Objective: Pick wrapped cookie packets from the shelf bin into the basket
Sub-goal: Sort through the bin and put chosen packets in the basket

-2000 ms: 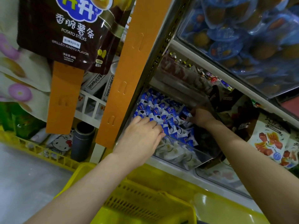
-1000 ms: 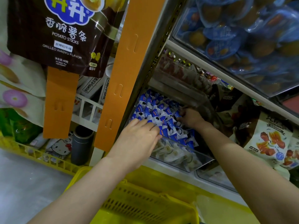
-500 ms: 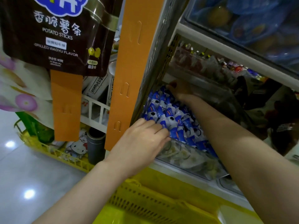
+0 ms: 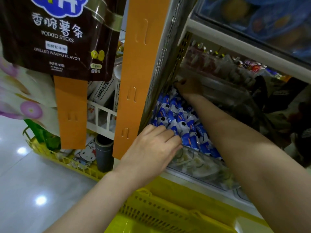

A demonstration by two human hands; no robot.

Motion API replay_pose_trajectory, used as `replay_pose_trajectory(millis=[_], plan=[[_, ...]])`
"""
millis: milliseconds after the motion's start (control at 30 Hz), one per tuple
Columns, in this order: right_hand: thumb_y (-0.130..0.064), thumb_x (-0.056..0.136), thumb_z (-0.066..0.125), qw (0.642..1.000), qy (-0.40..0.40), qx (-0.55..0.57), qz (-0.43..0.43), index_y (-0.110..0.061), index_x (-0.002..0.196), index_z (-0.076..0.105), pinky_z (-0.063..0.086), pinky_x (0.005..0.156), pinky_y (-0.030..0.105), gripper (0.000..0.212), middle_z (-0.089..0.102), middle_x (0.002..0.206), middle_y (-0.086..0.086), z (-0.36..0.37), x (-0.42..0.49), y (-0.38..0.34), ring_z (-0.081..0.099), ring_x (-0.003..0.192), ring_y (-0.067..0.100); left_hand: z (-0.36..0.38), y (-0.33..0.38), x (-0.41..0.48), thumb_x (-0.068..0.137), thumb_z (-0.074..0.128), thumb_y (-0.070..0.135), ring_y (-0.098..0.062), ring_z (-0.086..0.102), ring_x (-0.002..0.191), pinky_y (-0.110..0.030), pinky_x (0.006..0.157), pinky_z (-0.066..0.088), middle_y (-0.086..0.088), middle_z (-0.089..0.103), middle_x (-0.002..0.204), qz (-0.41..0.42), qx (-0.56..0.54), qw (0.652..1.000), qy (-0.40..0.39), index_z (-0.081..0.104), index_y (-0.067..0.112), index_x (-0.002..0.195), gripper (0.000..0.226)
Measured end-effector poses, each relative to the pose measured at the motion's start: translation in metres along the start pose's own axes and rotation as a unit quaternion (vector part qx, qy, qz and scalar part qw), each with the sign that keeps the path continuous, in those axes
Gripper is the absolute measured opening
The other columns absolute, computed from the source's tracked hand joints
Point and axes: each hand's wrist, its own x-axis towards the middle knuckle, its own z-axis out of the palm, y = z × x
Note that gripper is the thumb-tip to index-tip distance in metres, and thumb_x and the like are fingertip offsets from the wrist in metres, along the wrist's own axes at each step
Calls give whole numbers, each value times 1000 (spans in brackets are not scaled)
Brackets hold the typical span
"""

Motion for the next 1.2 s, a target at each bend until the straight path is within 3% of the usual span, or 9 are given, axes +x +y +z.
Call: replay_pose_trajectory(millis=[200,400,567,633,700,800,1000,1133,1200], plan=[[-28,93,53,982,144,125,0,-7,109,64,35,76,19,29,65,114,11,-37,-33,-14,59,104,22,-4,4,-1,92,37,26,-20,56,73,-27,71,30,2,62,74,-10,-4,1000,-27,65,15,83,31],[-22,92,54,956,103,276,16,-13,101,61,48,94,39,14,64,111,13,-66,-103,-10,60,102,26,-8,15,-13,97,43,15,-16,48,103,-24,90,32,1,57,104,-54,-146,988,-5,59,12,110,21],[-17,93,54,935,50,351,10,-16,83,58,53,71,32,11,68,97,16,-90,-177,-3,62,81,19,-15,38,-26,95,43,16,-2,46,87,-11,76,36,7,51,95,-153,-260,944,131,57,14,106,18],[-14,93,53,929,27,368,-20,-17,81,58,51,62,20,14,68,85,6,-91,-209,1,63,73,9,-17,46,-29,95,48,28,-1,49,85,-9,72,39,7,51,94,-219,-333,908,126,53,20,109,18],[-12,93,52,923,-21,382,-35,-18,79,57,46,55,14,16,65,72,-5,-88,-239,6,60,62,1,-20,52,-31,85,49,47,-1,53,88,-12,76,43,8,56,97,-296,-464,832,67,51,27,109,32],[-15,93,51,914,-89,395,-23,-17,79,57,41,52,20,15,60,66,-4,-77,-271,12,53,60,11,-19,62,-37,87,53,37,-18,62,95,-31,85,48,-7,66,100,-342,-555,758,5,59,13,107,32],[-25,92,54,913,-117,388,48,10,99,56,40,55,25,36,55,82,26,-48,-294,29,49,73,18,-13,70,-59,87,61,11,-8,63,76,-15,65,50,-8,66,99,-336,-536,774,-37,53,9,104,19],[-24,89,58,928,-84,360,52,17,87,51,37,58,34,41,50,70,31,-33,-302,35,45,66,18,-3,69,-67,82,65,6,-27,65,77,-33,70,53,-7,61,94,-349,-472,810,2,50,19,86,20],[-26,88,59,941,-68,329,39,10,76,51,36,57,36,39,47,60,15,-29,-304,38,44,60,14,1,67,-70,81,68,10,-28,64,77,-41,71,54,-1,61,85,-347,-418,840,13,51,20,80,19]])
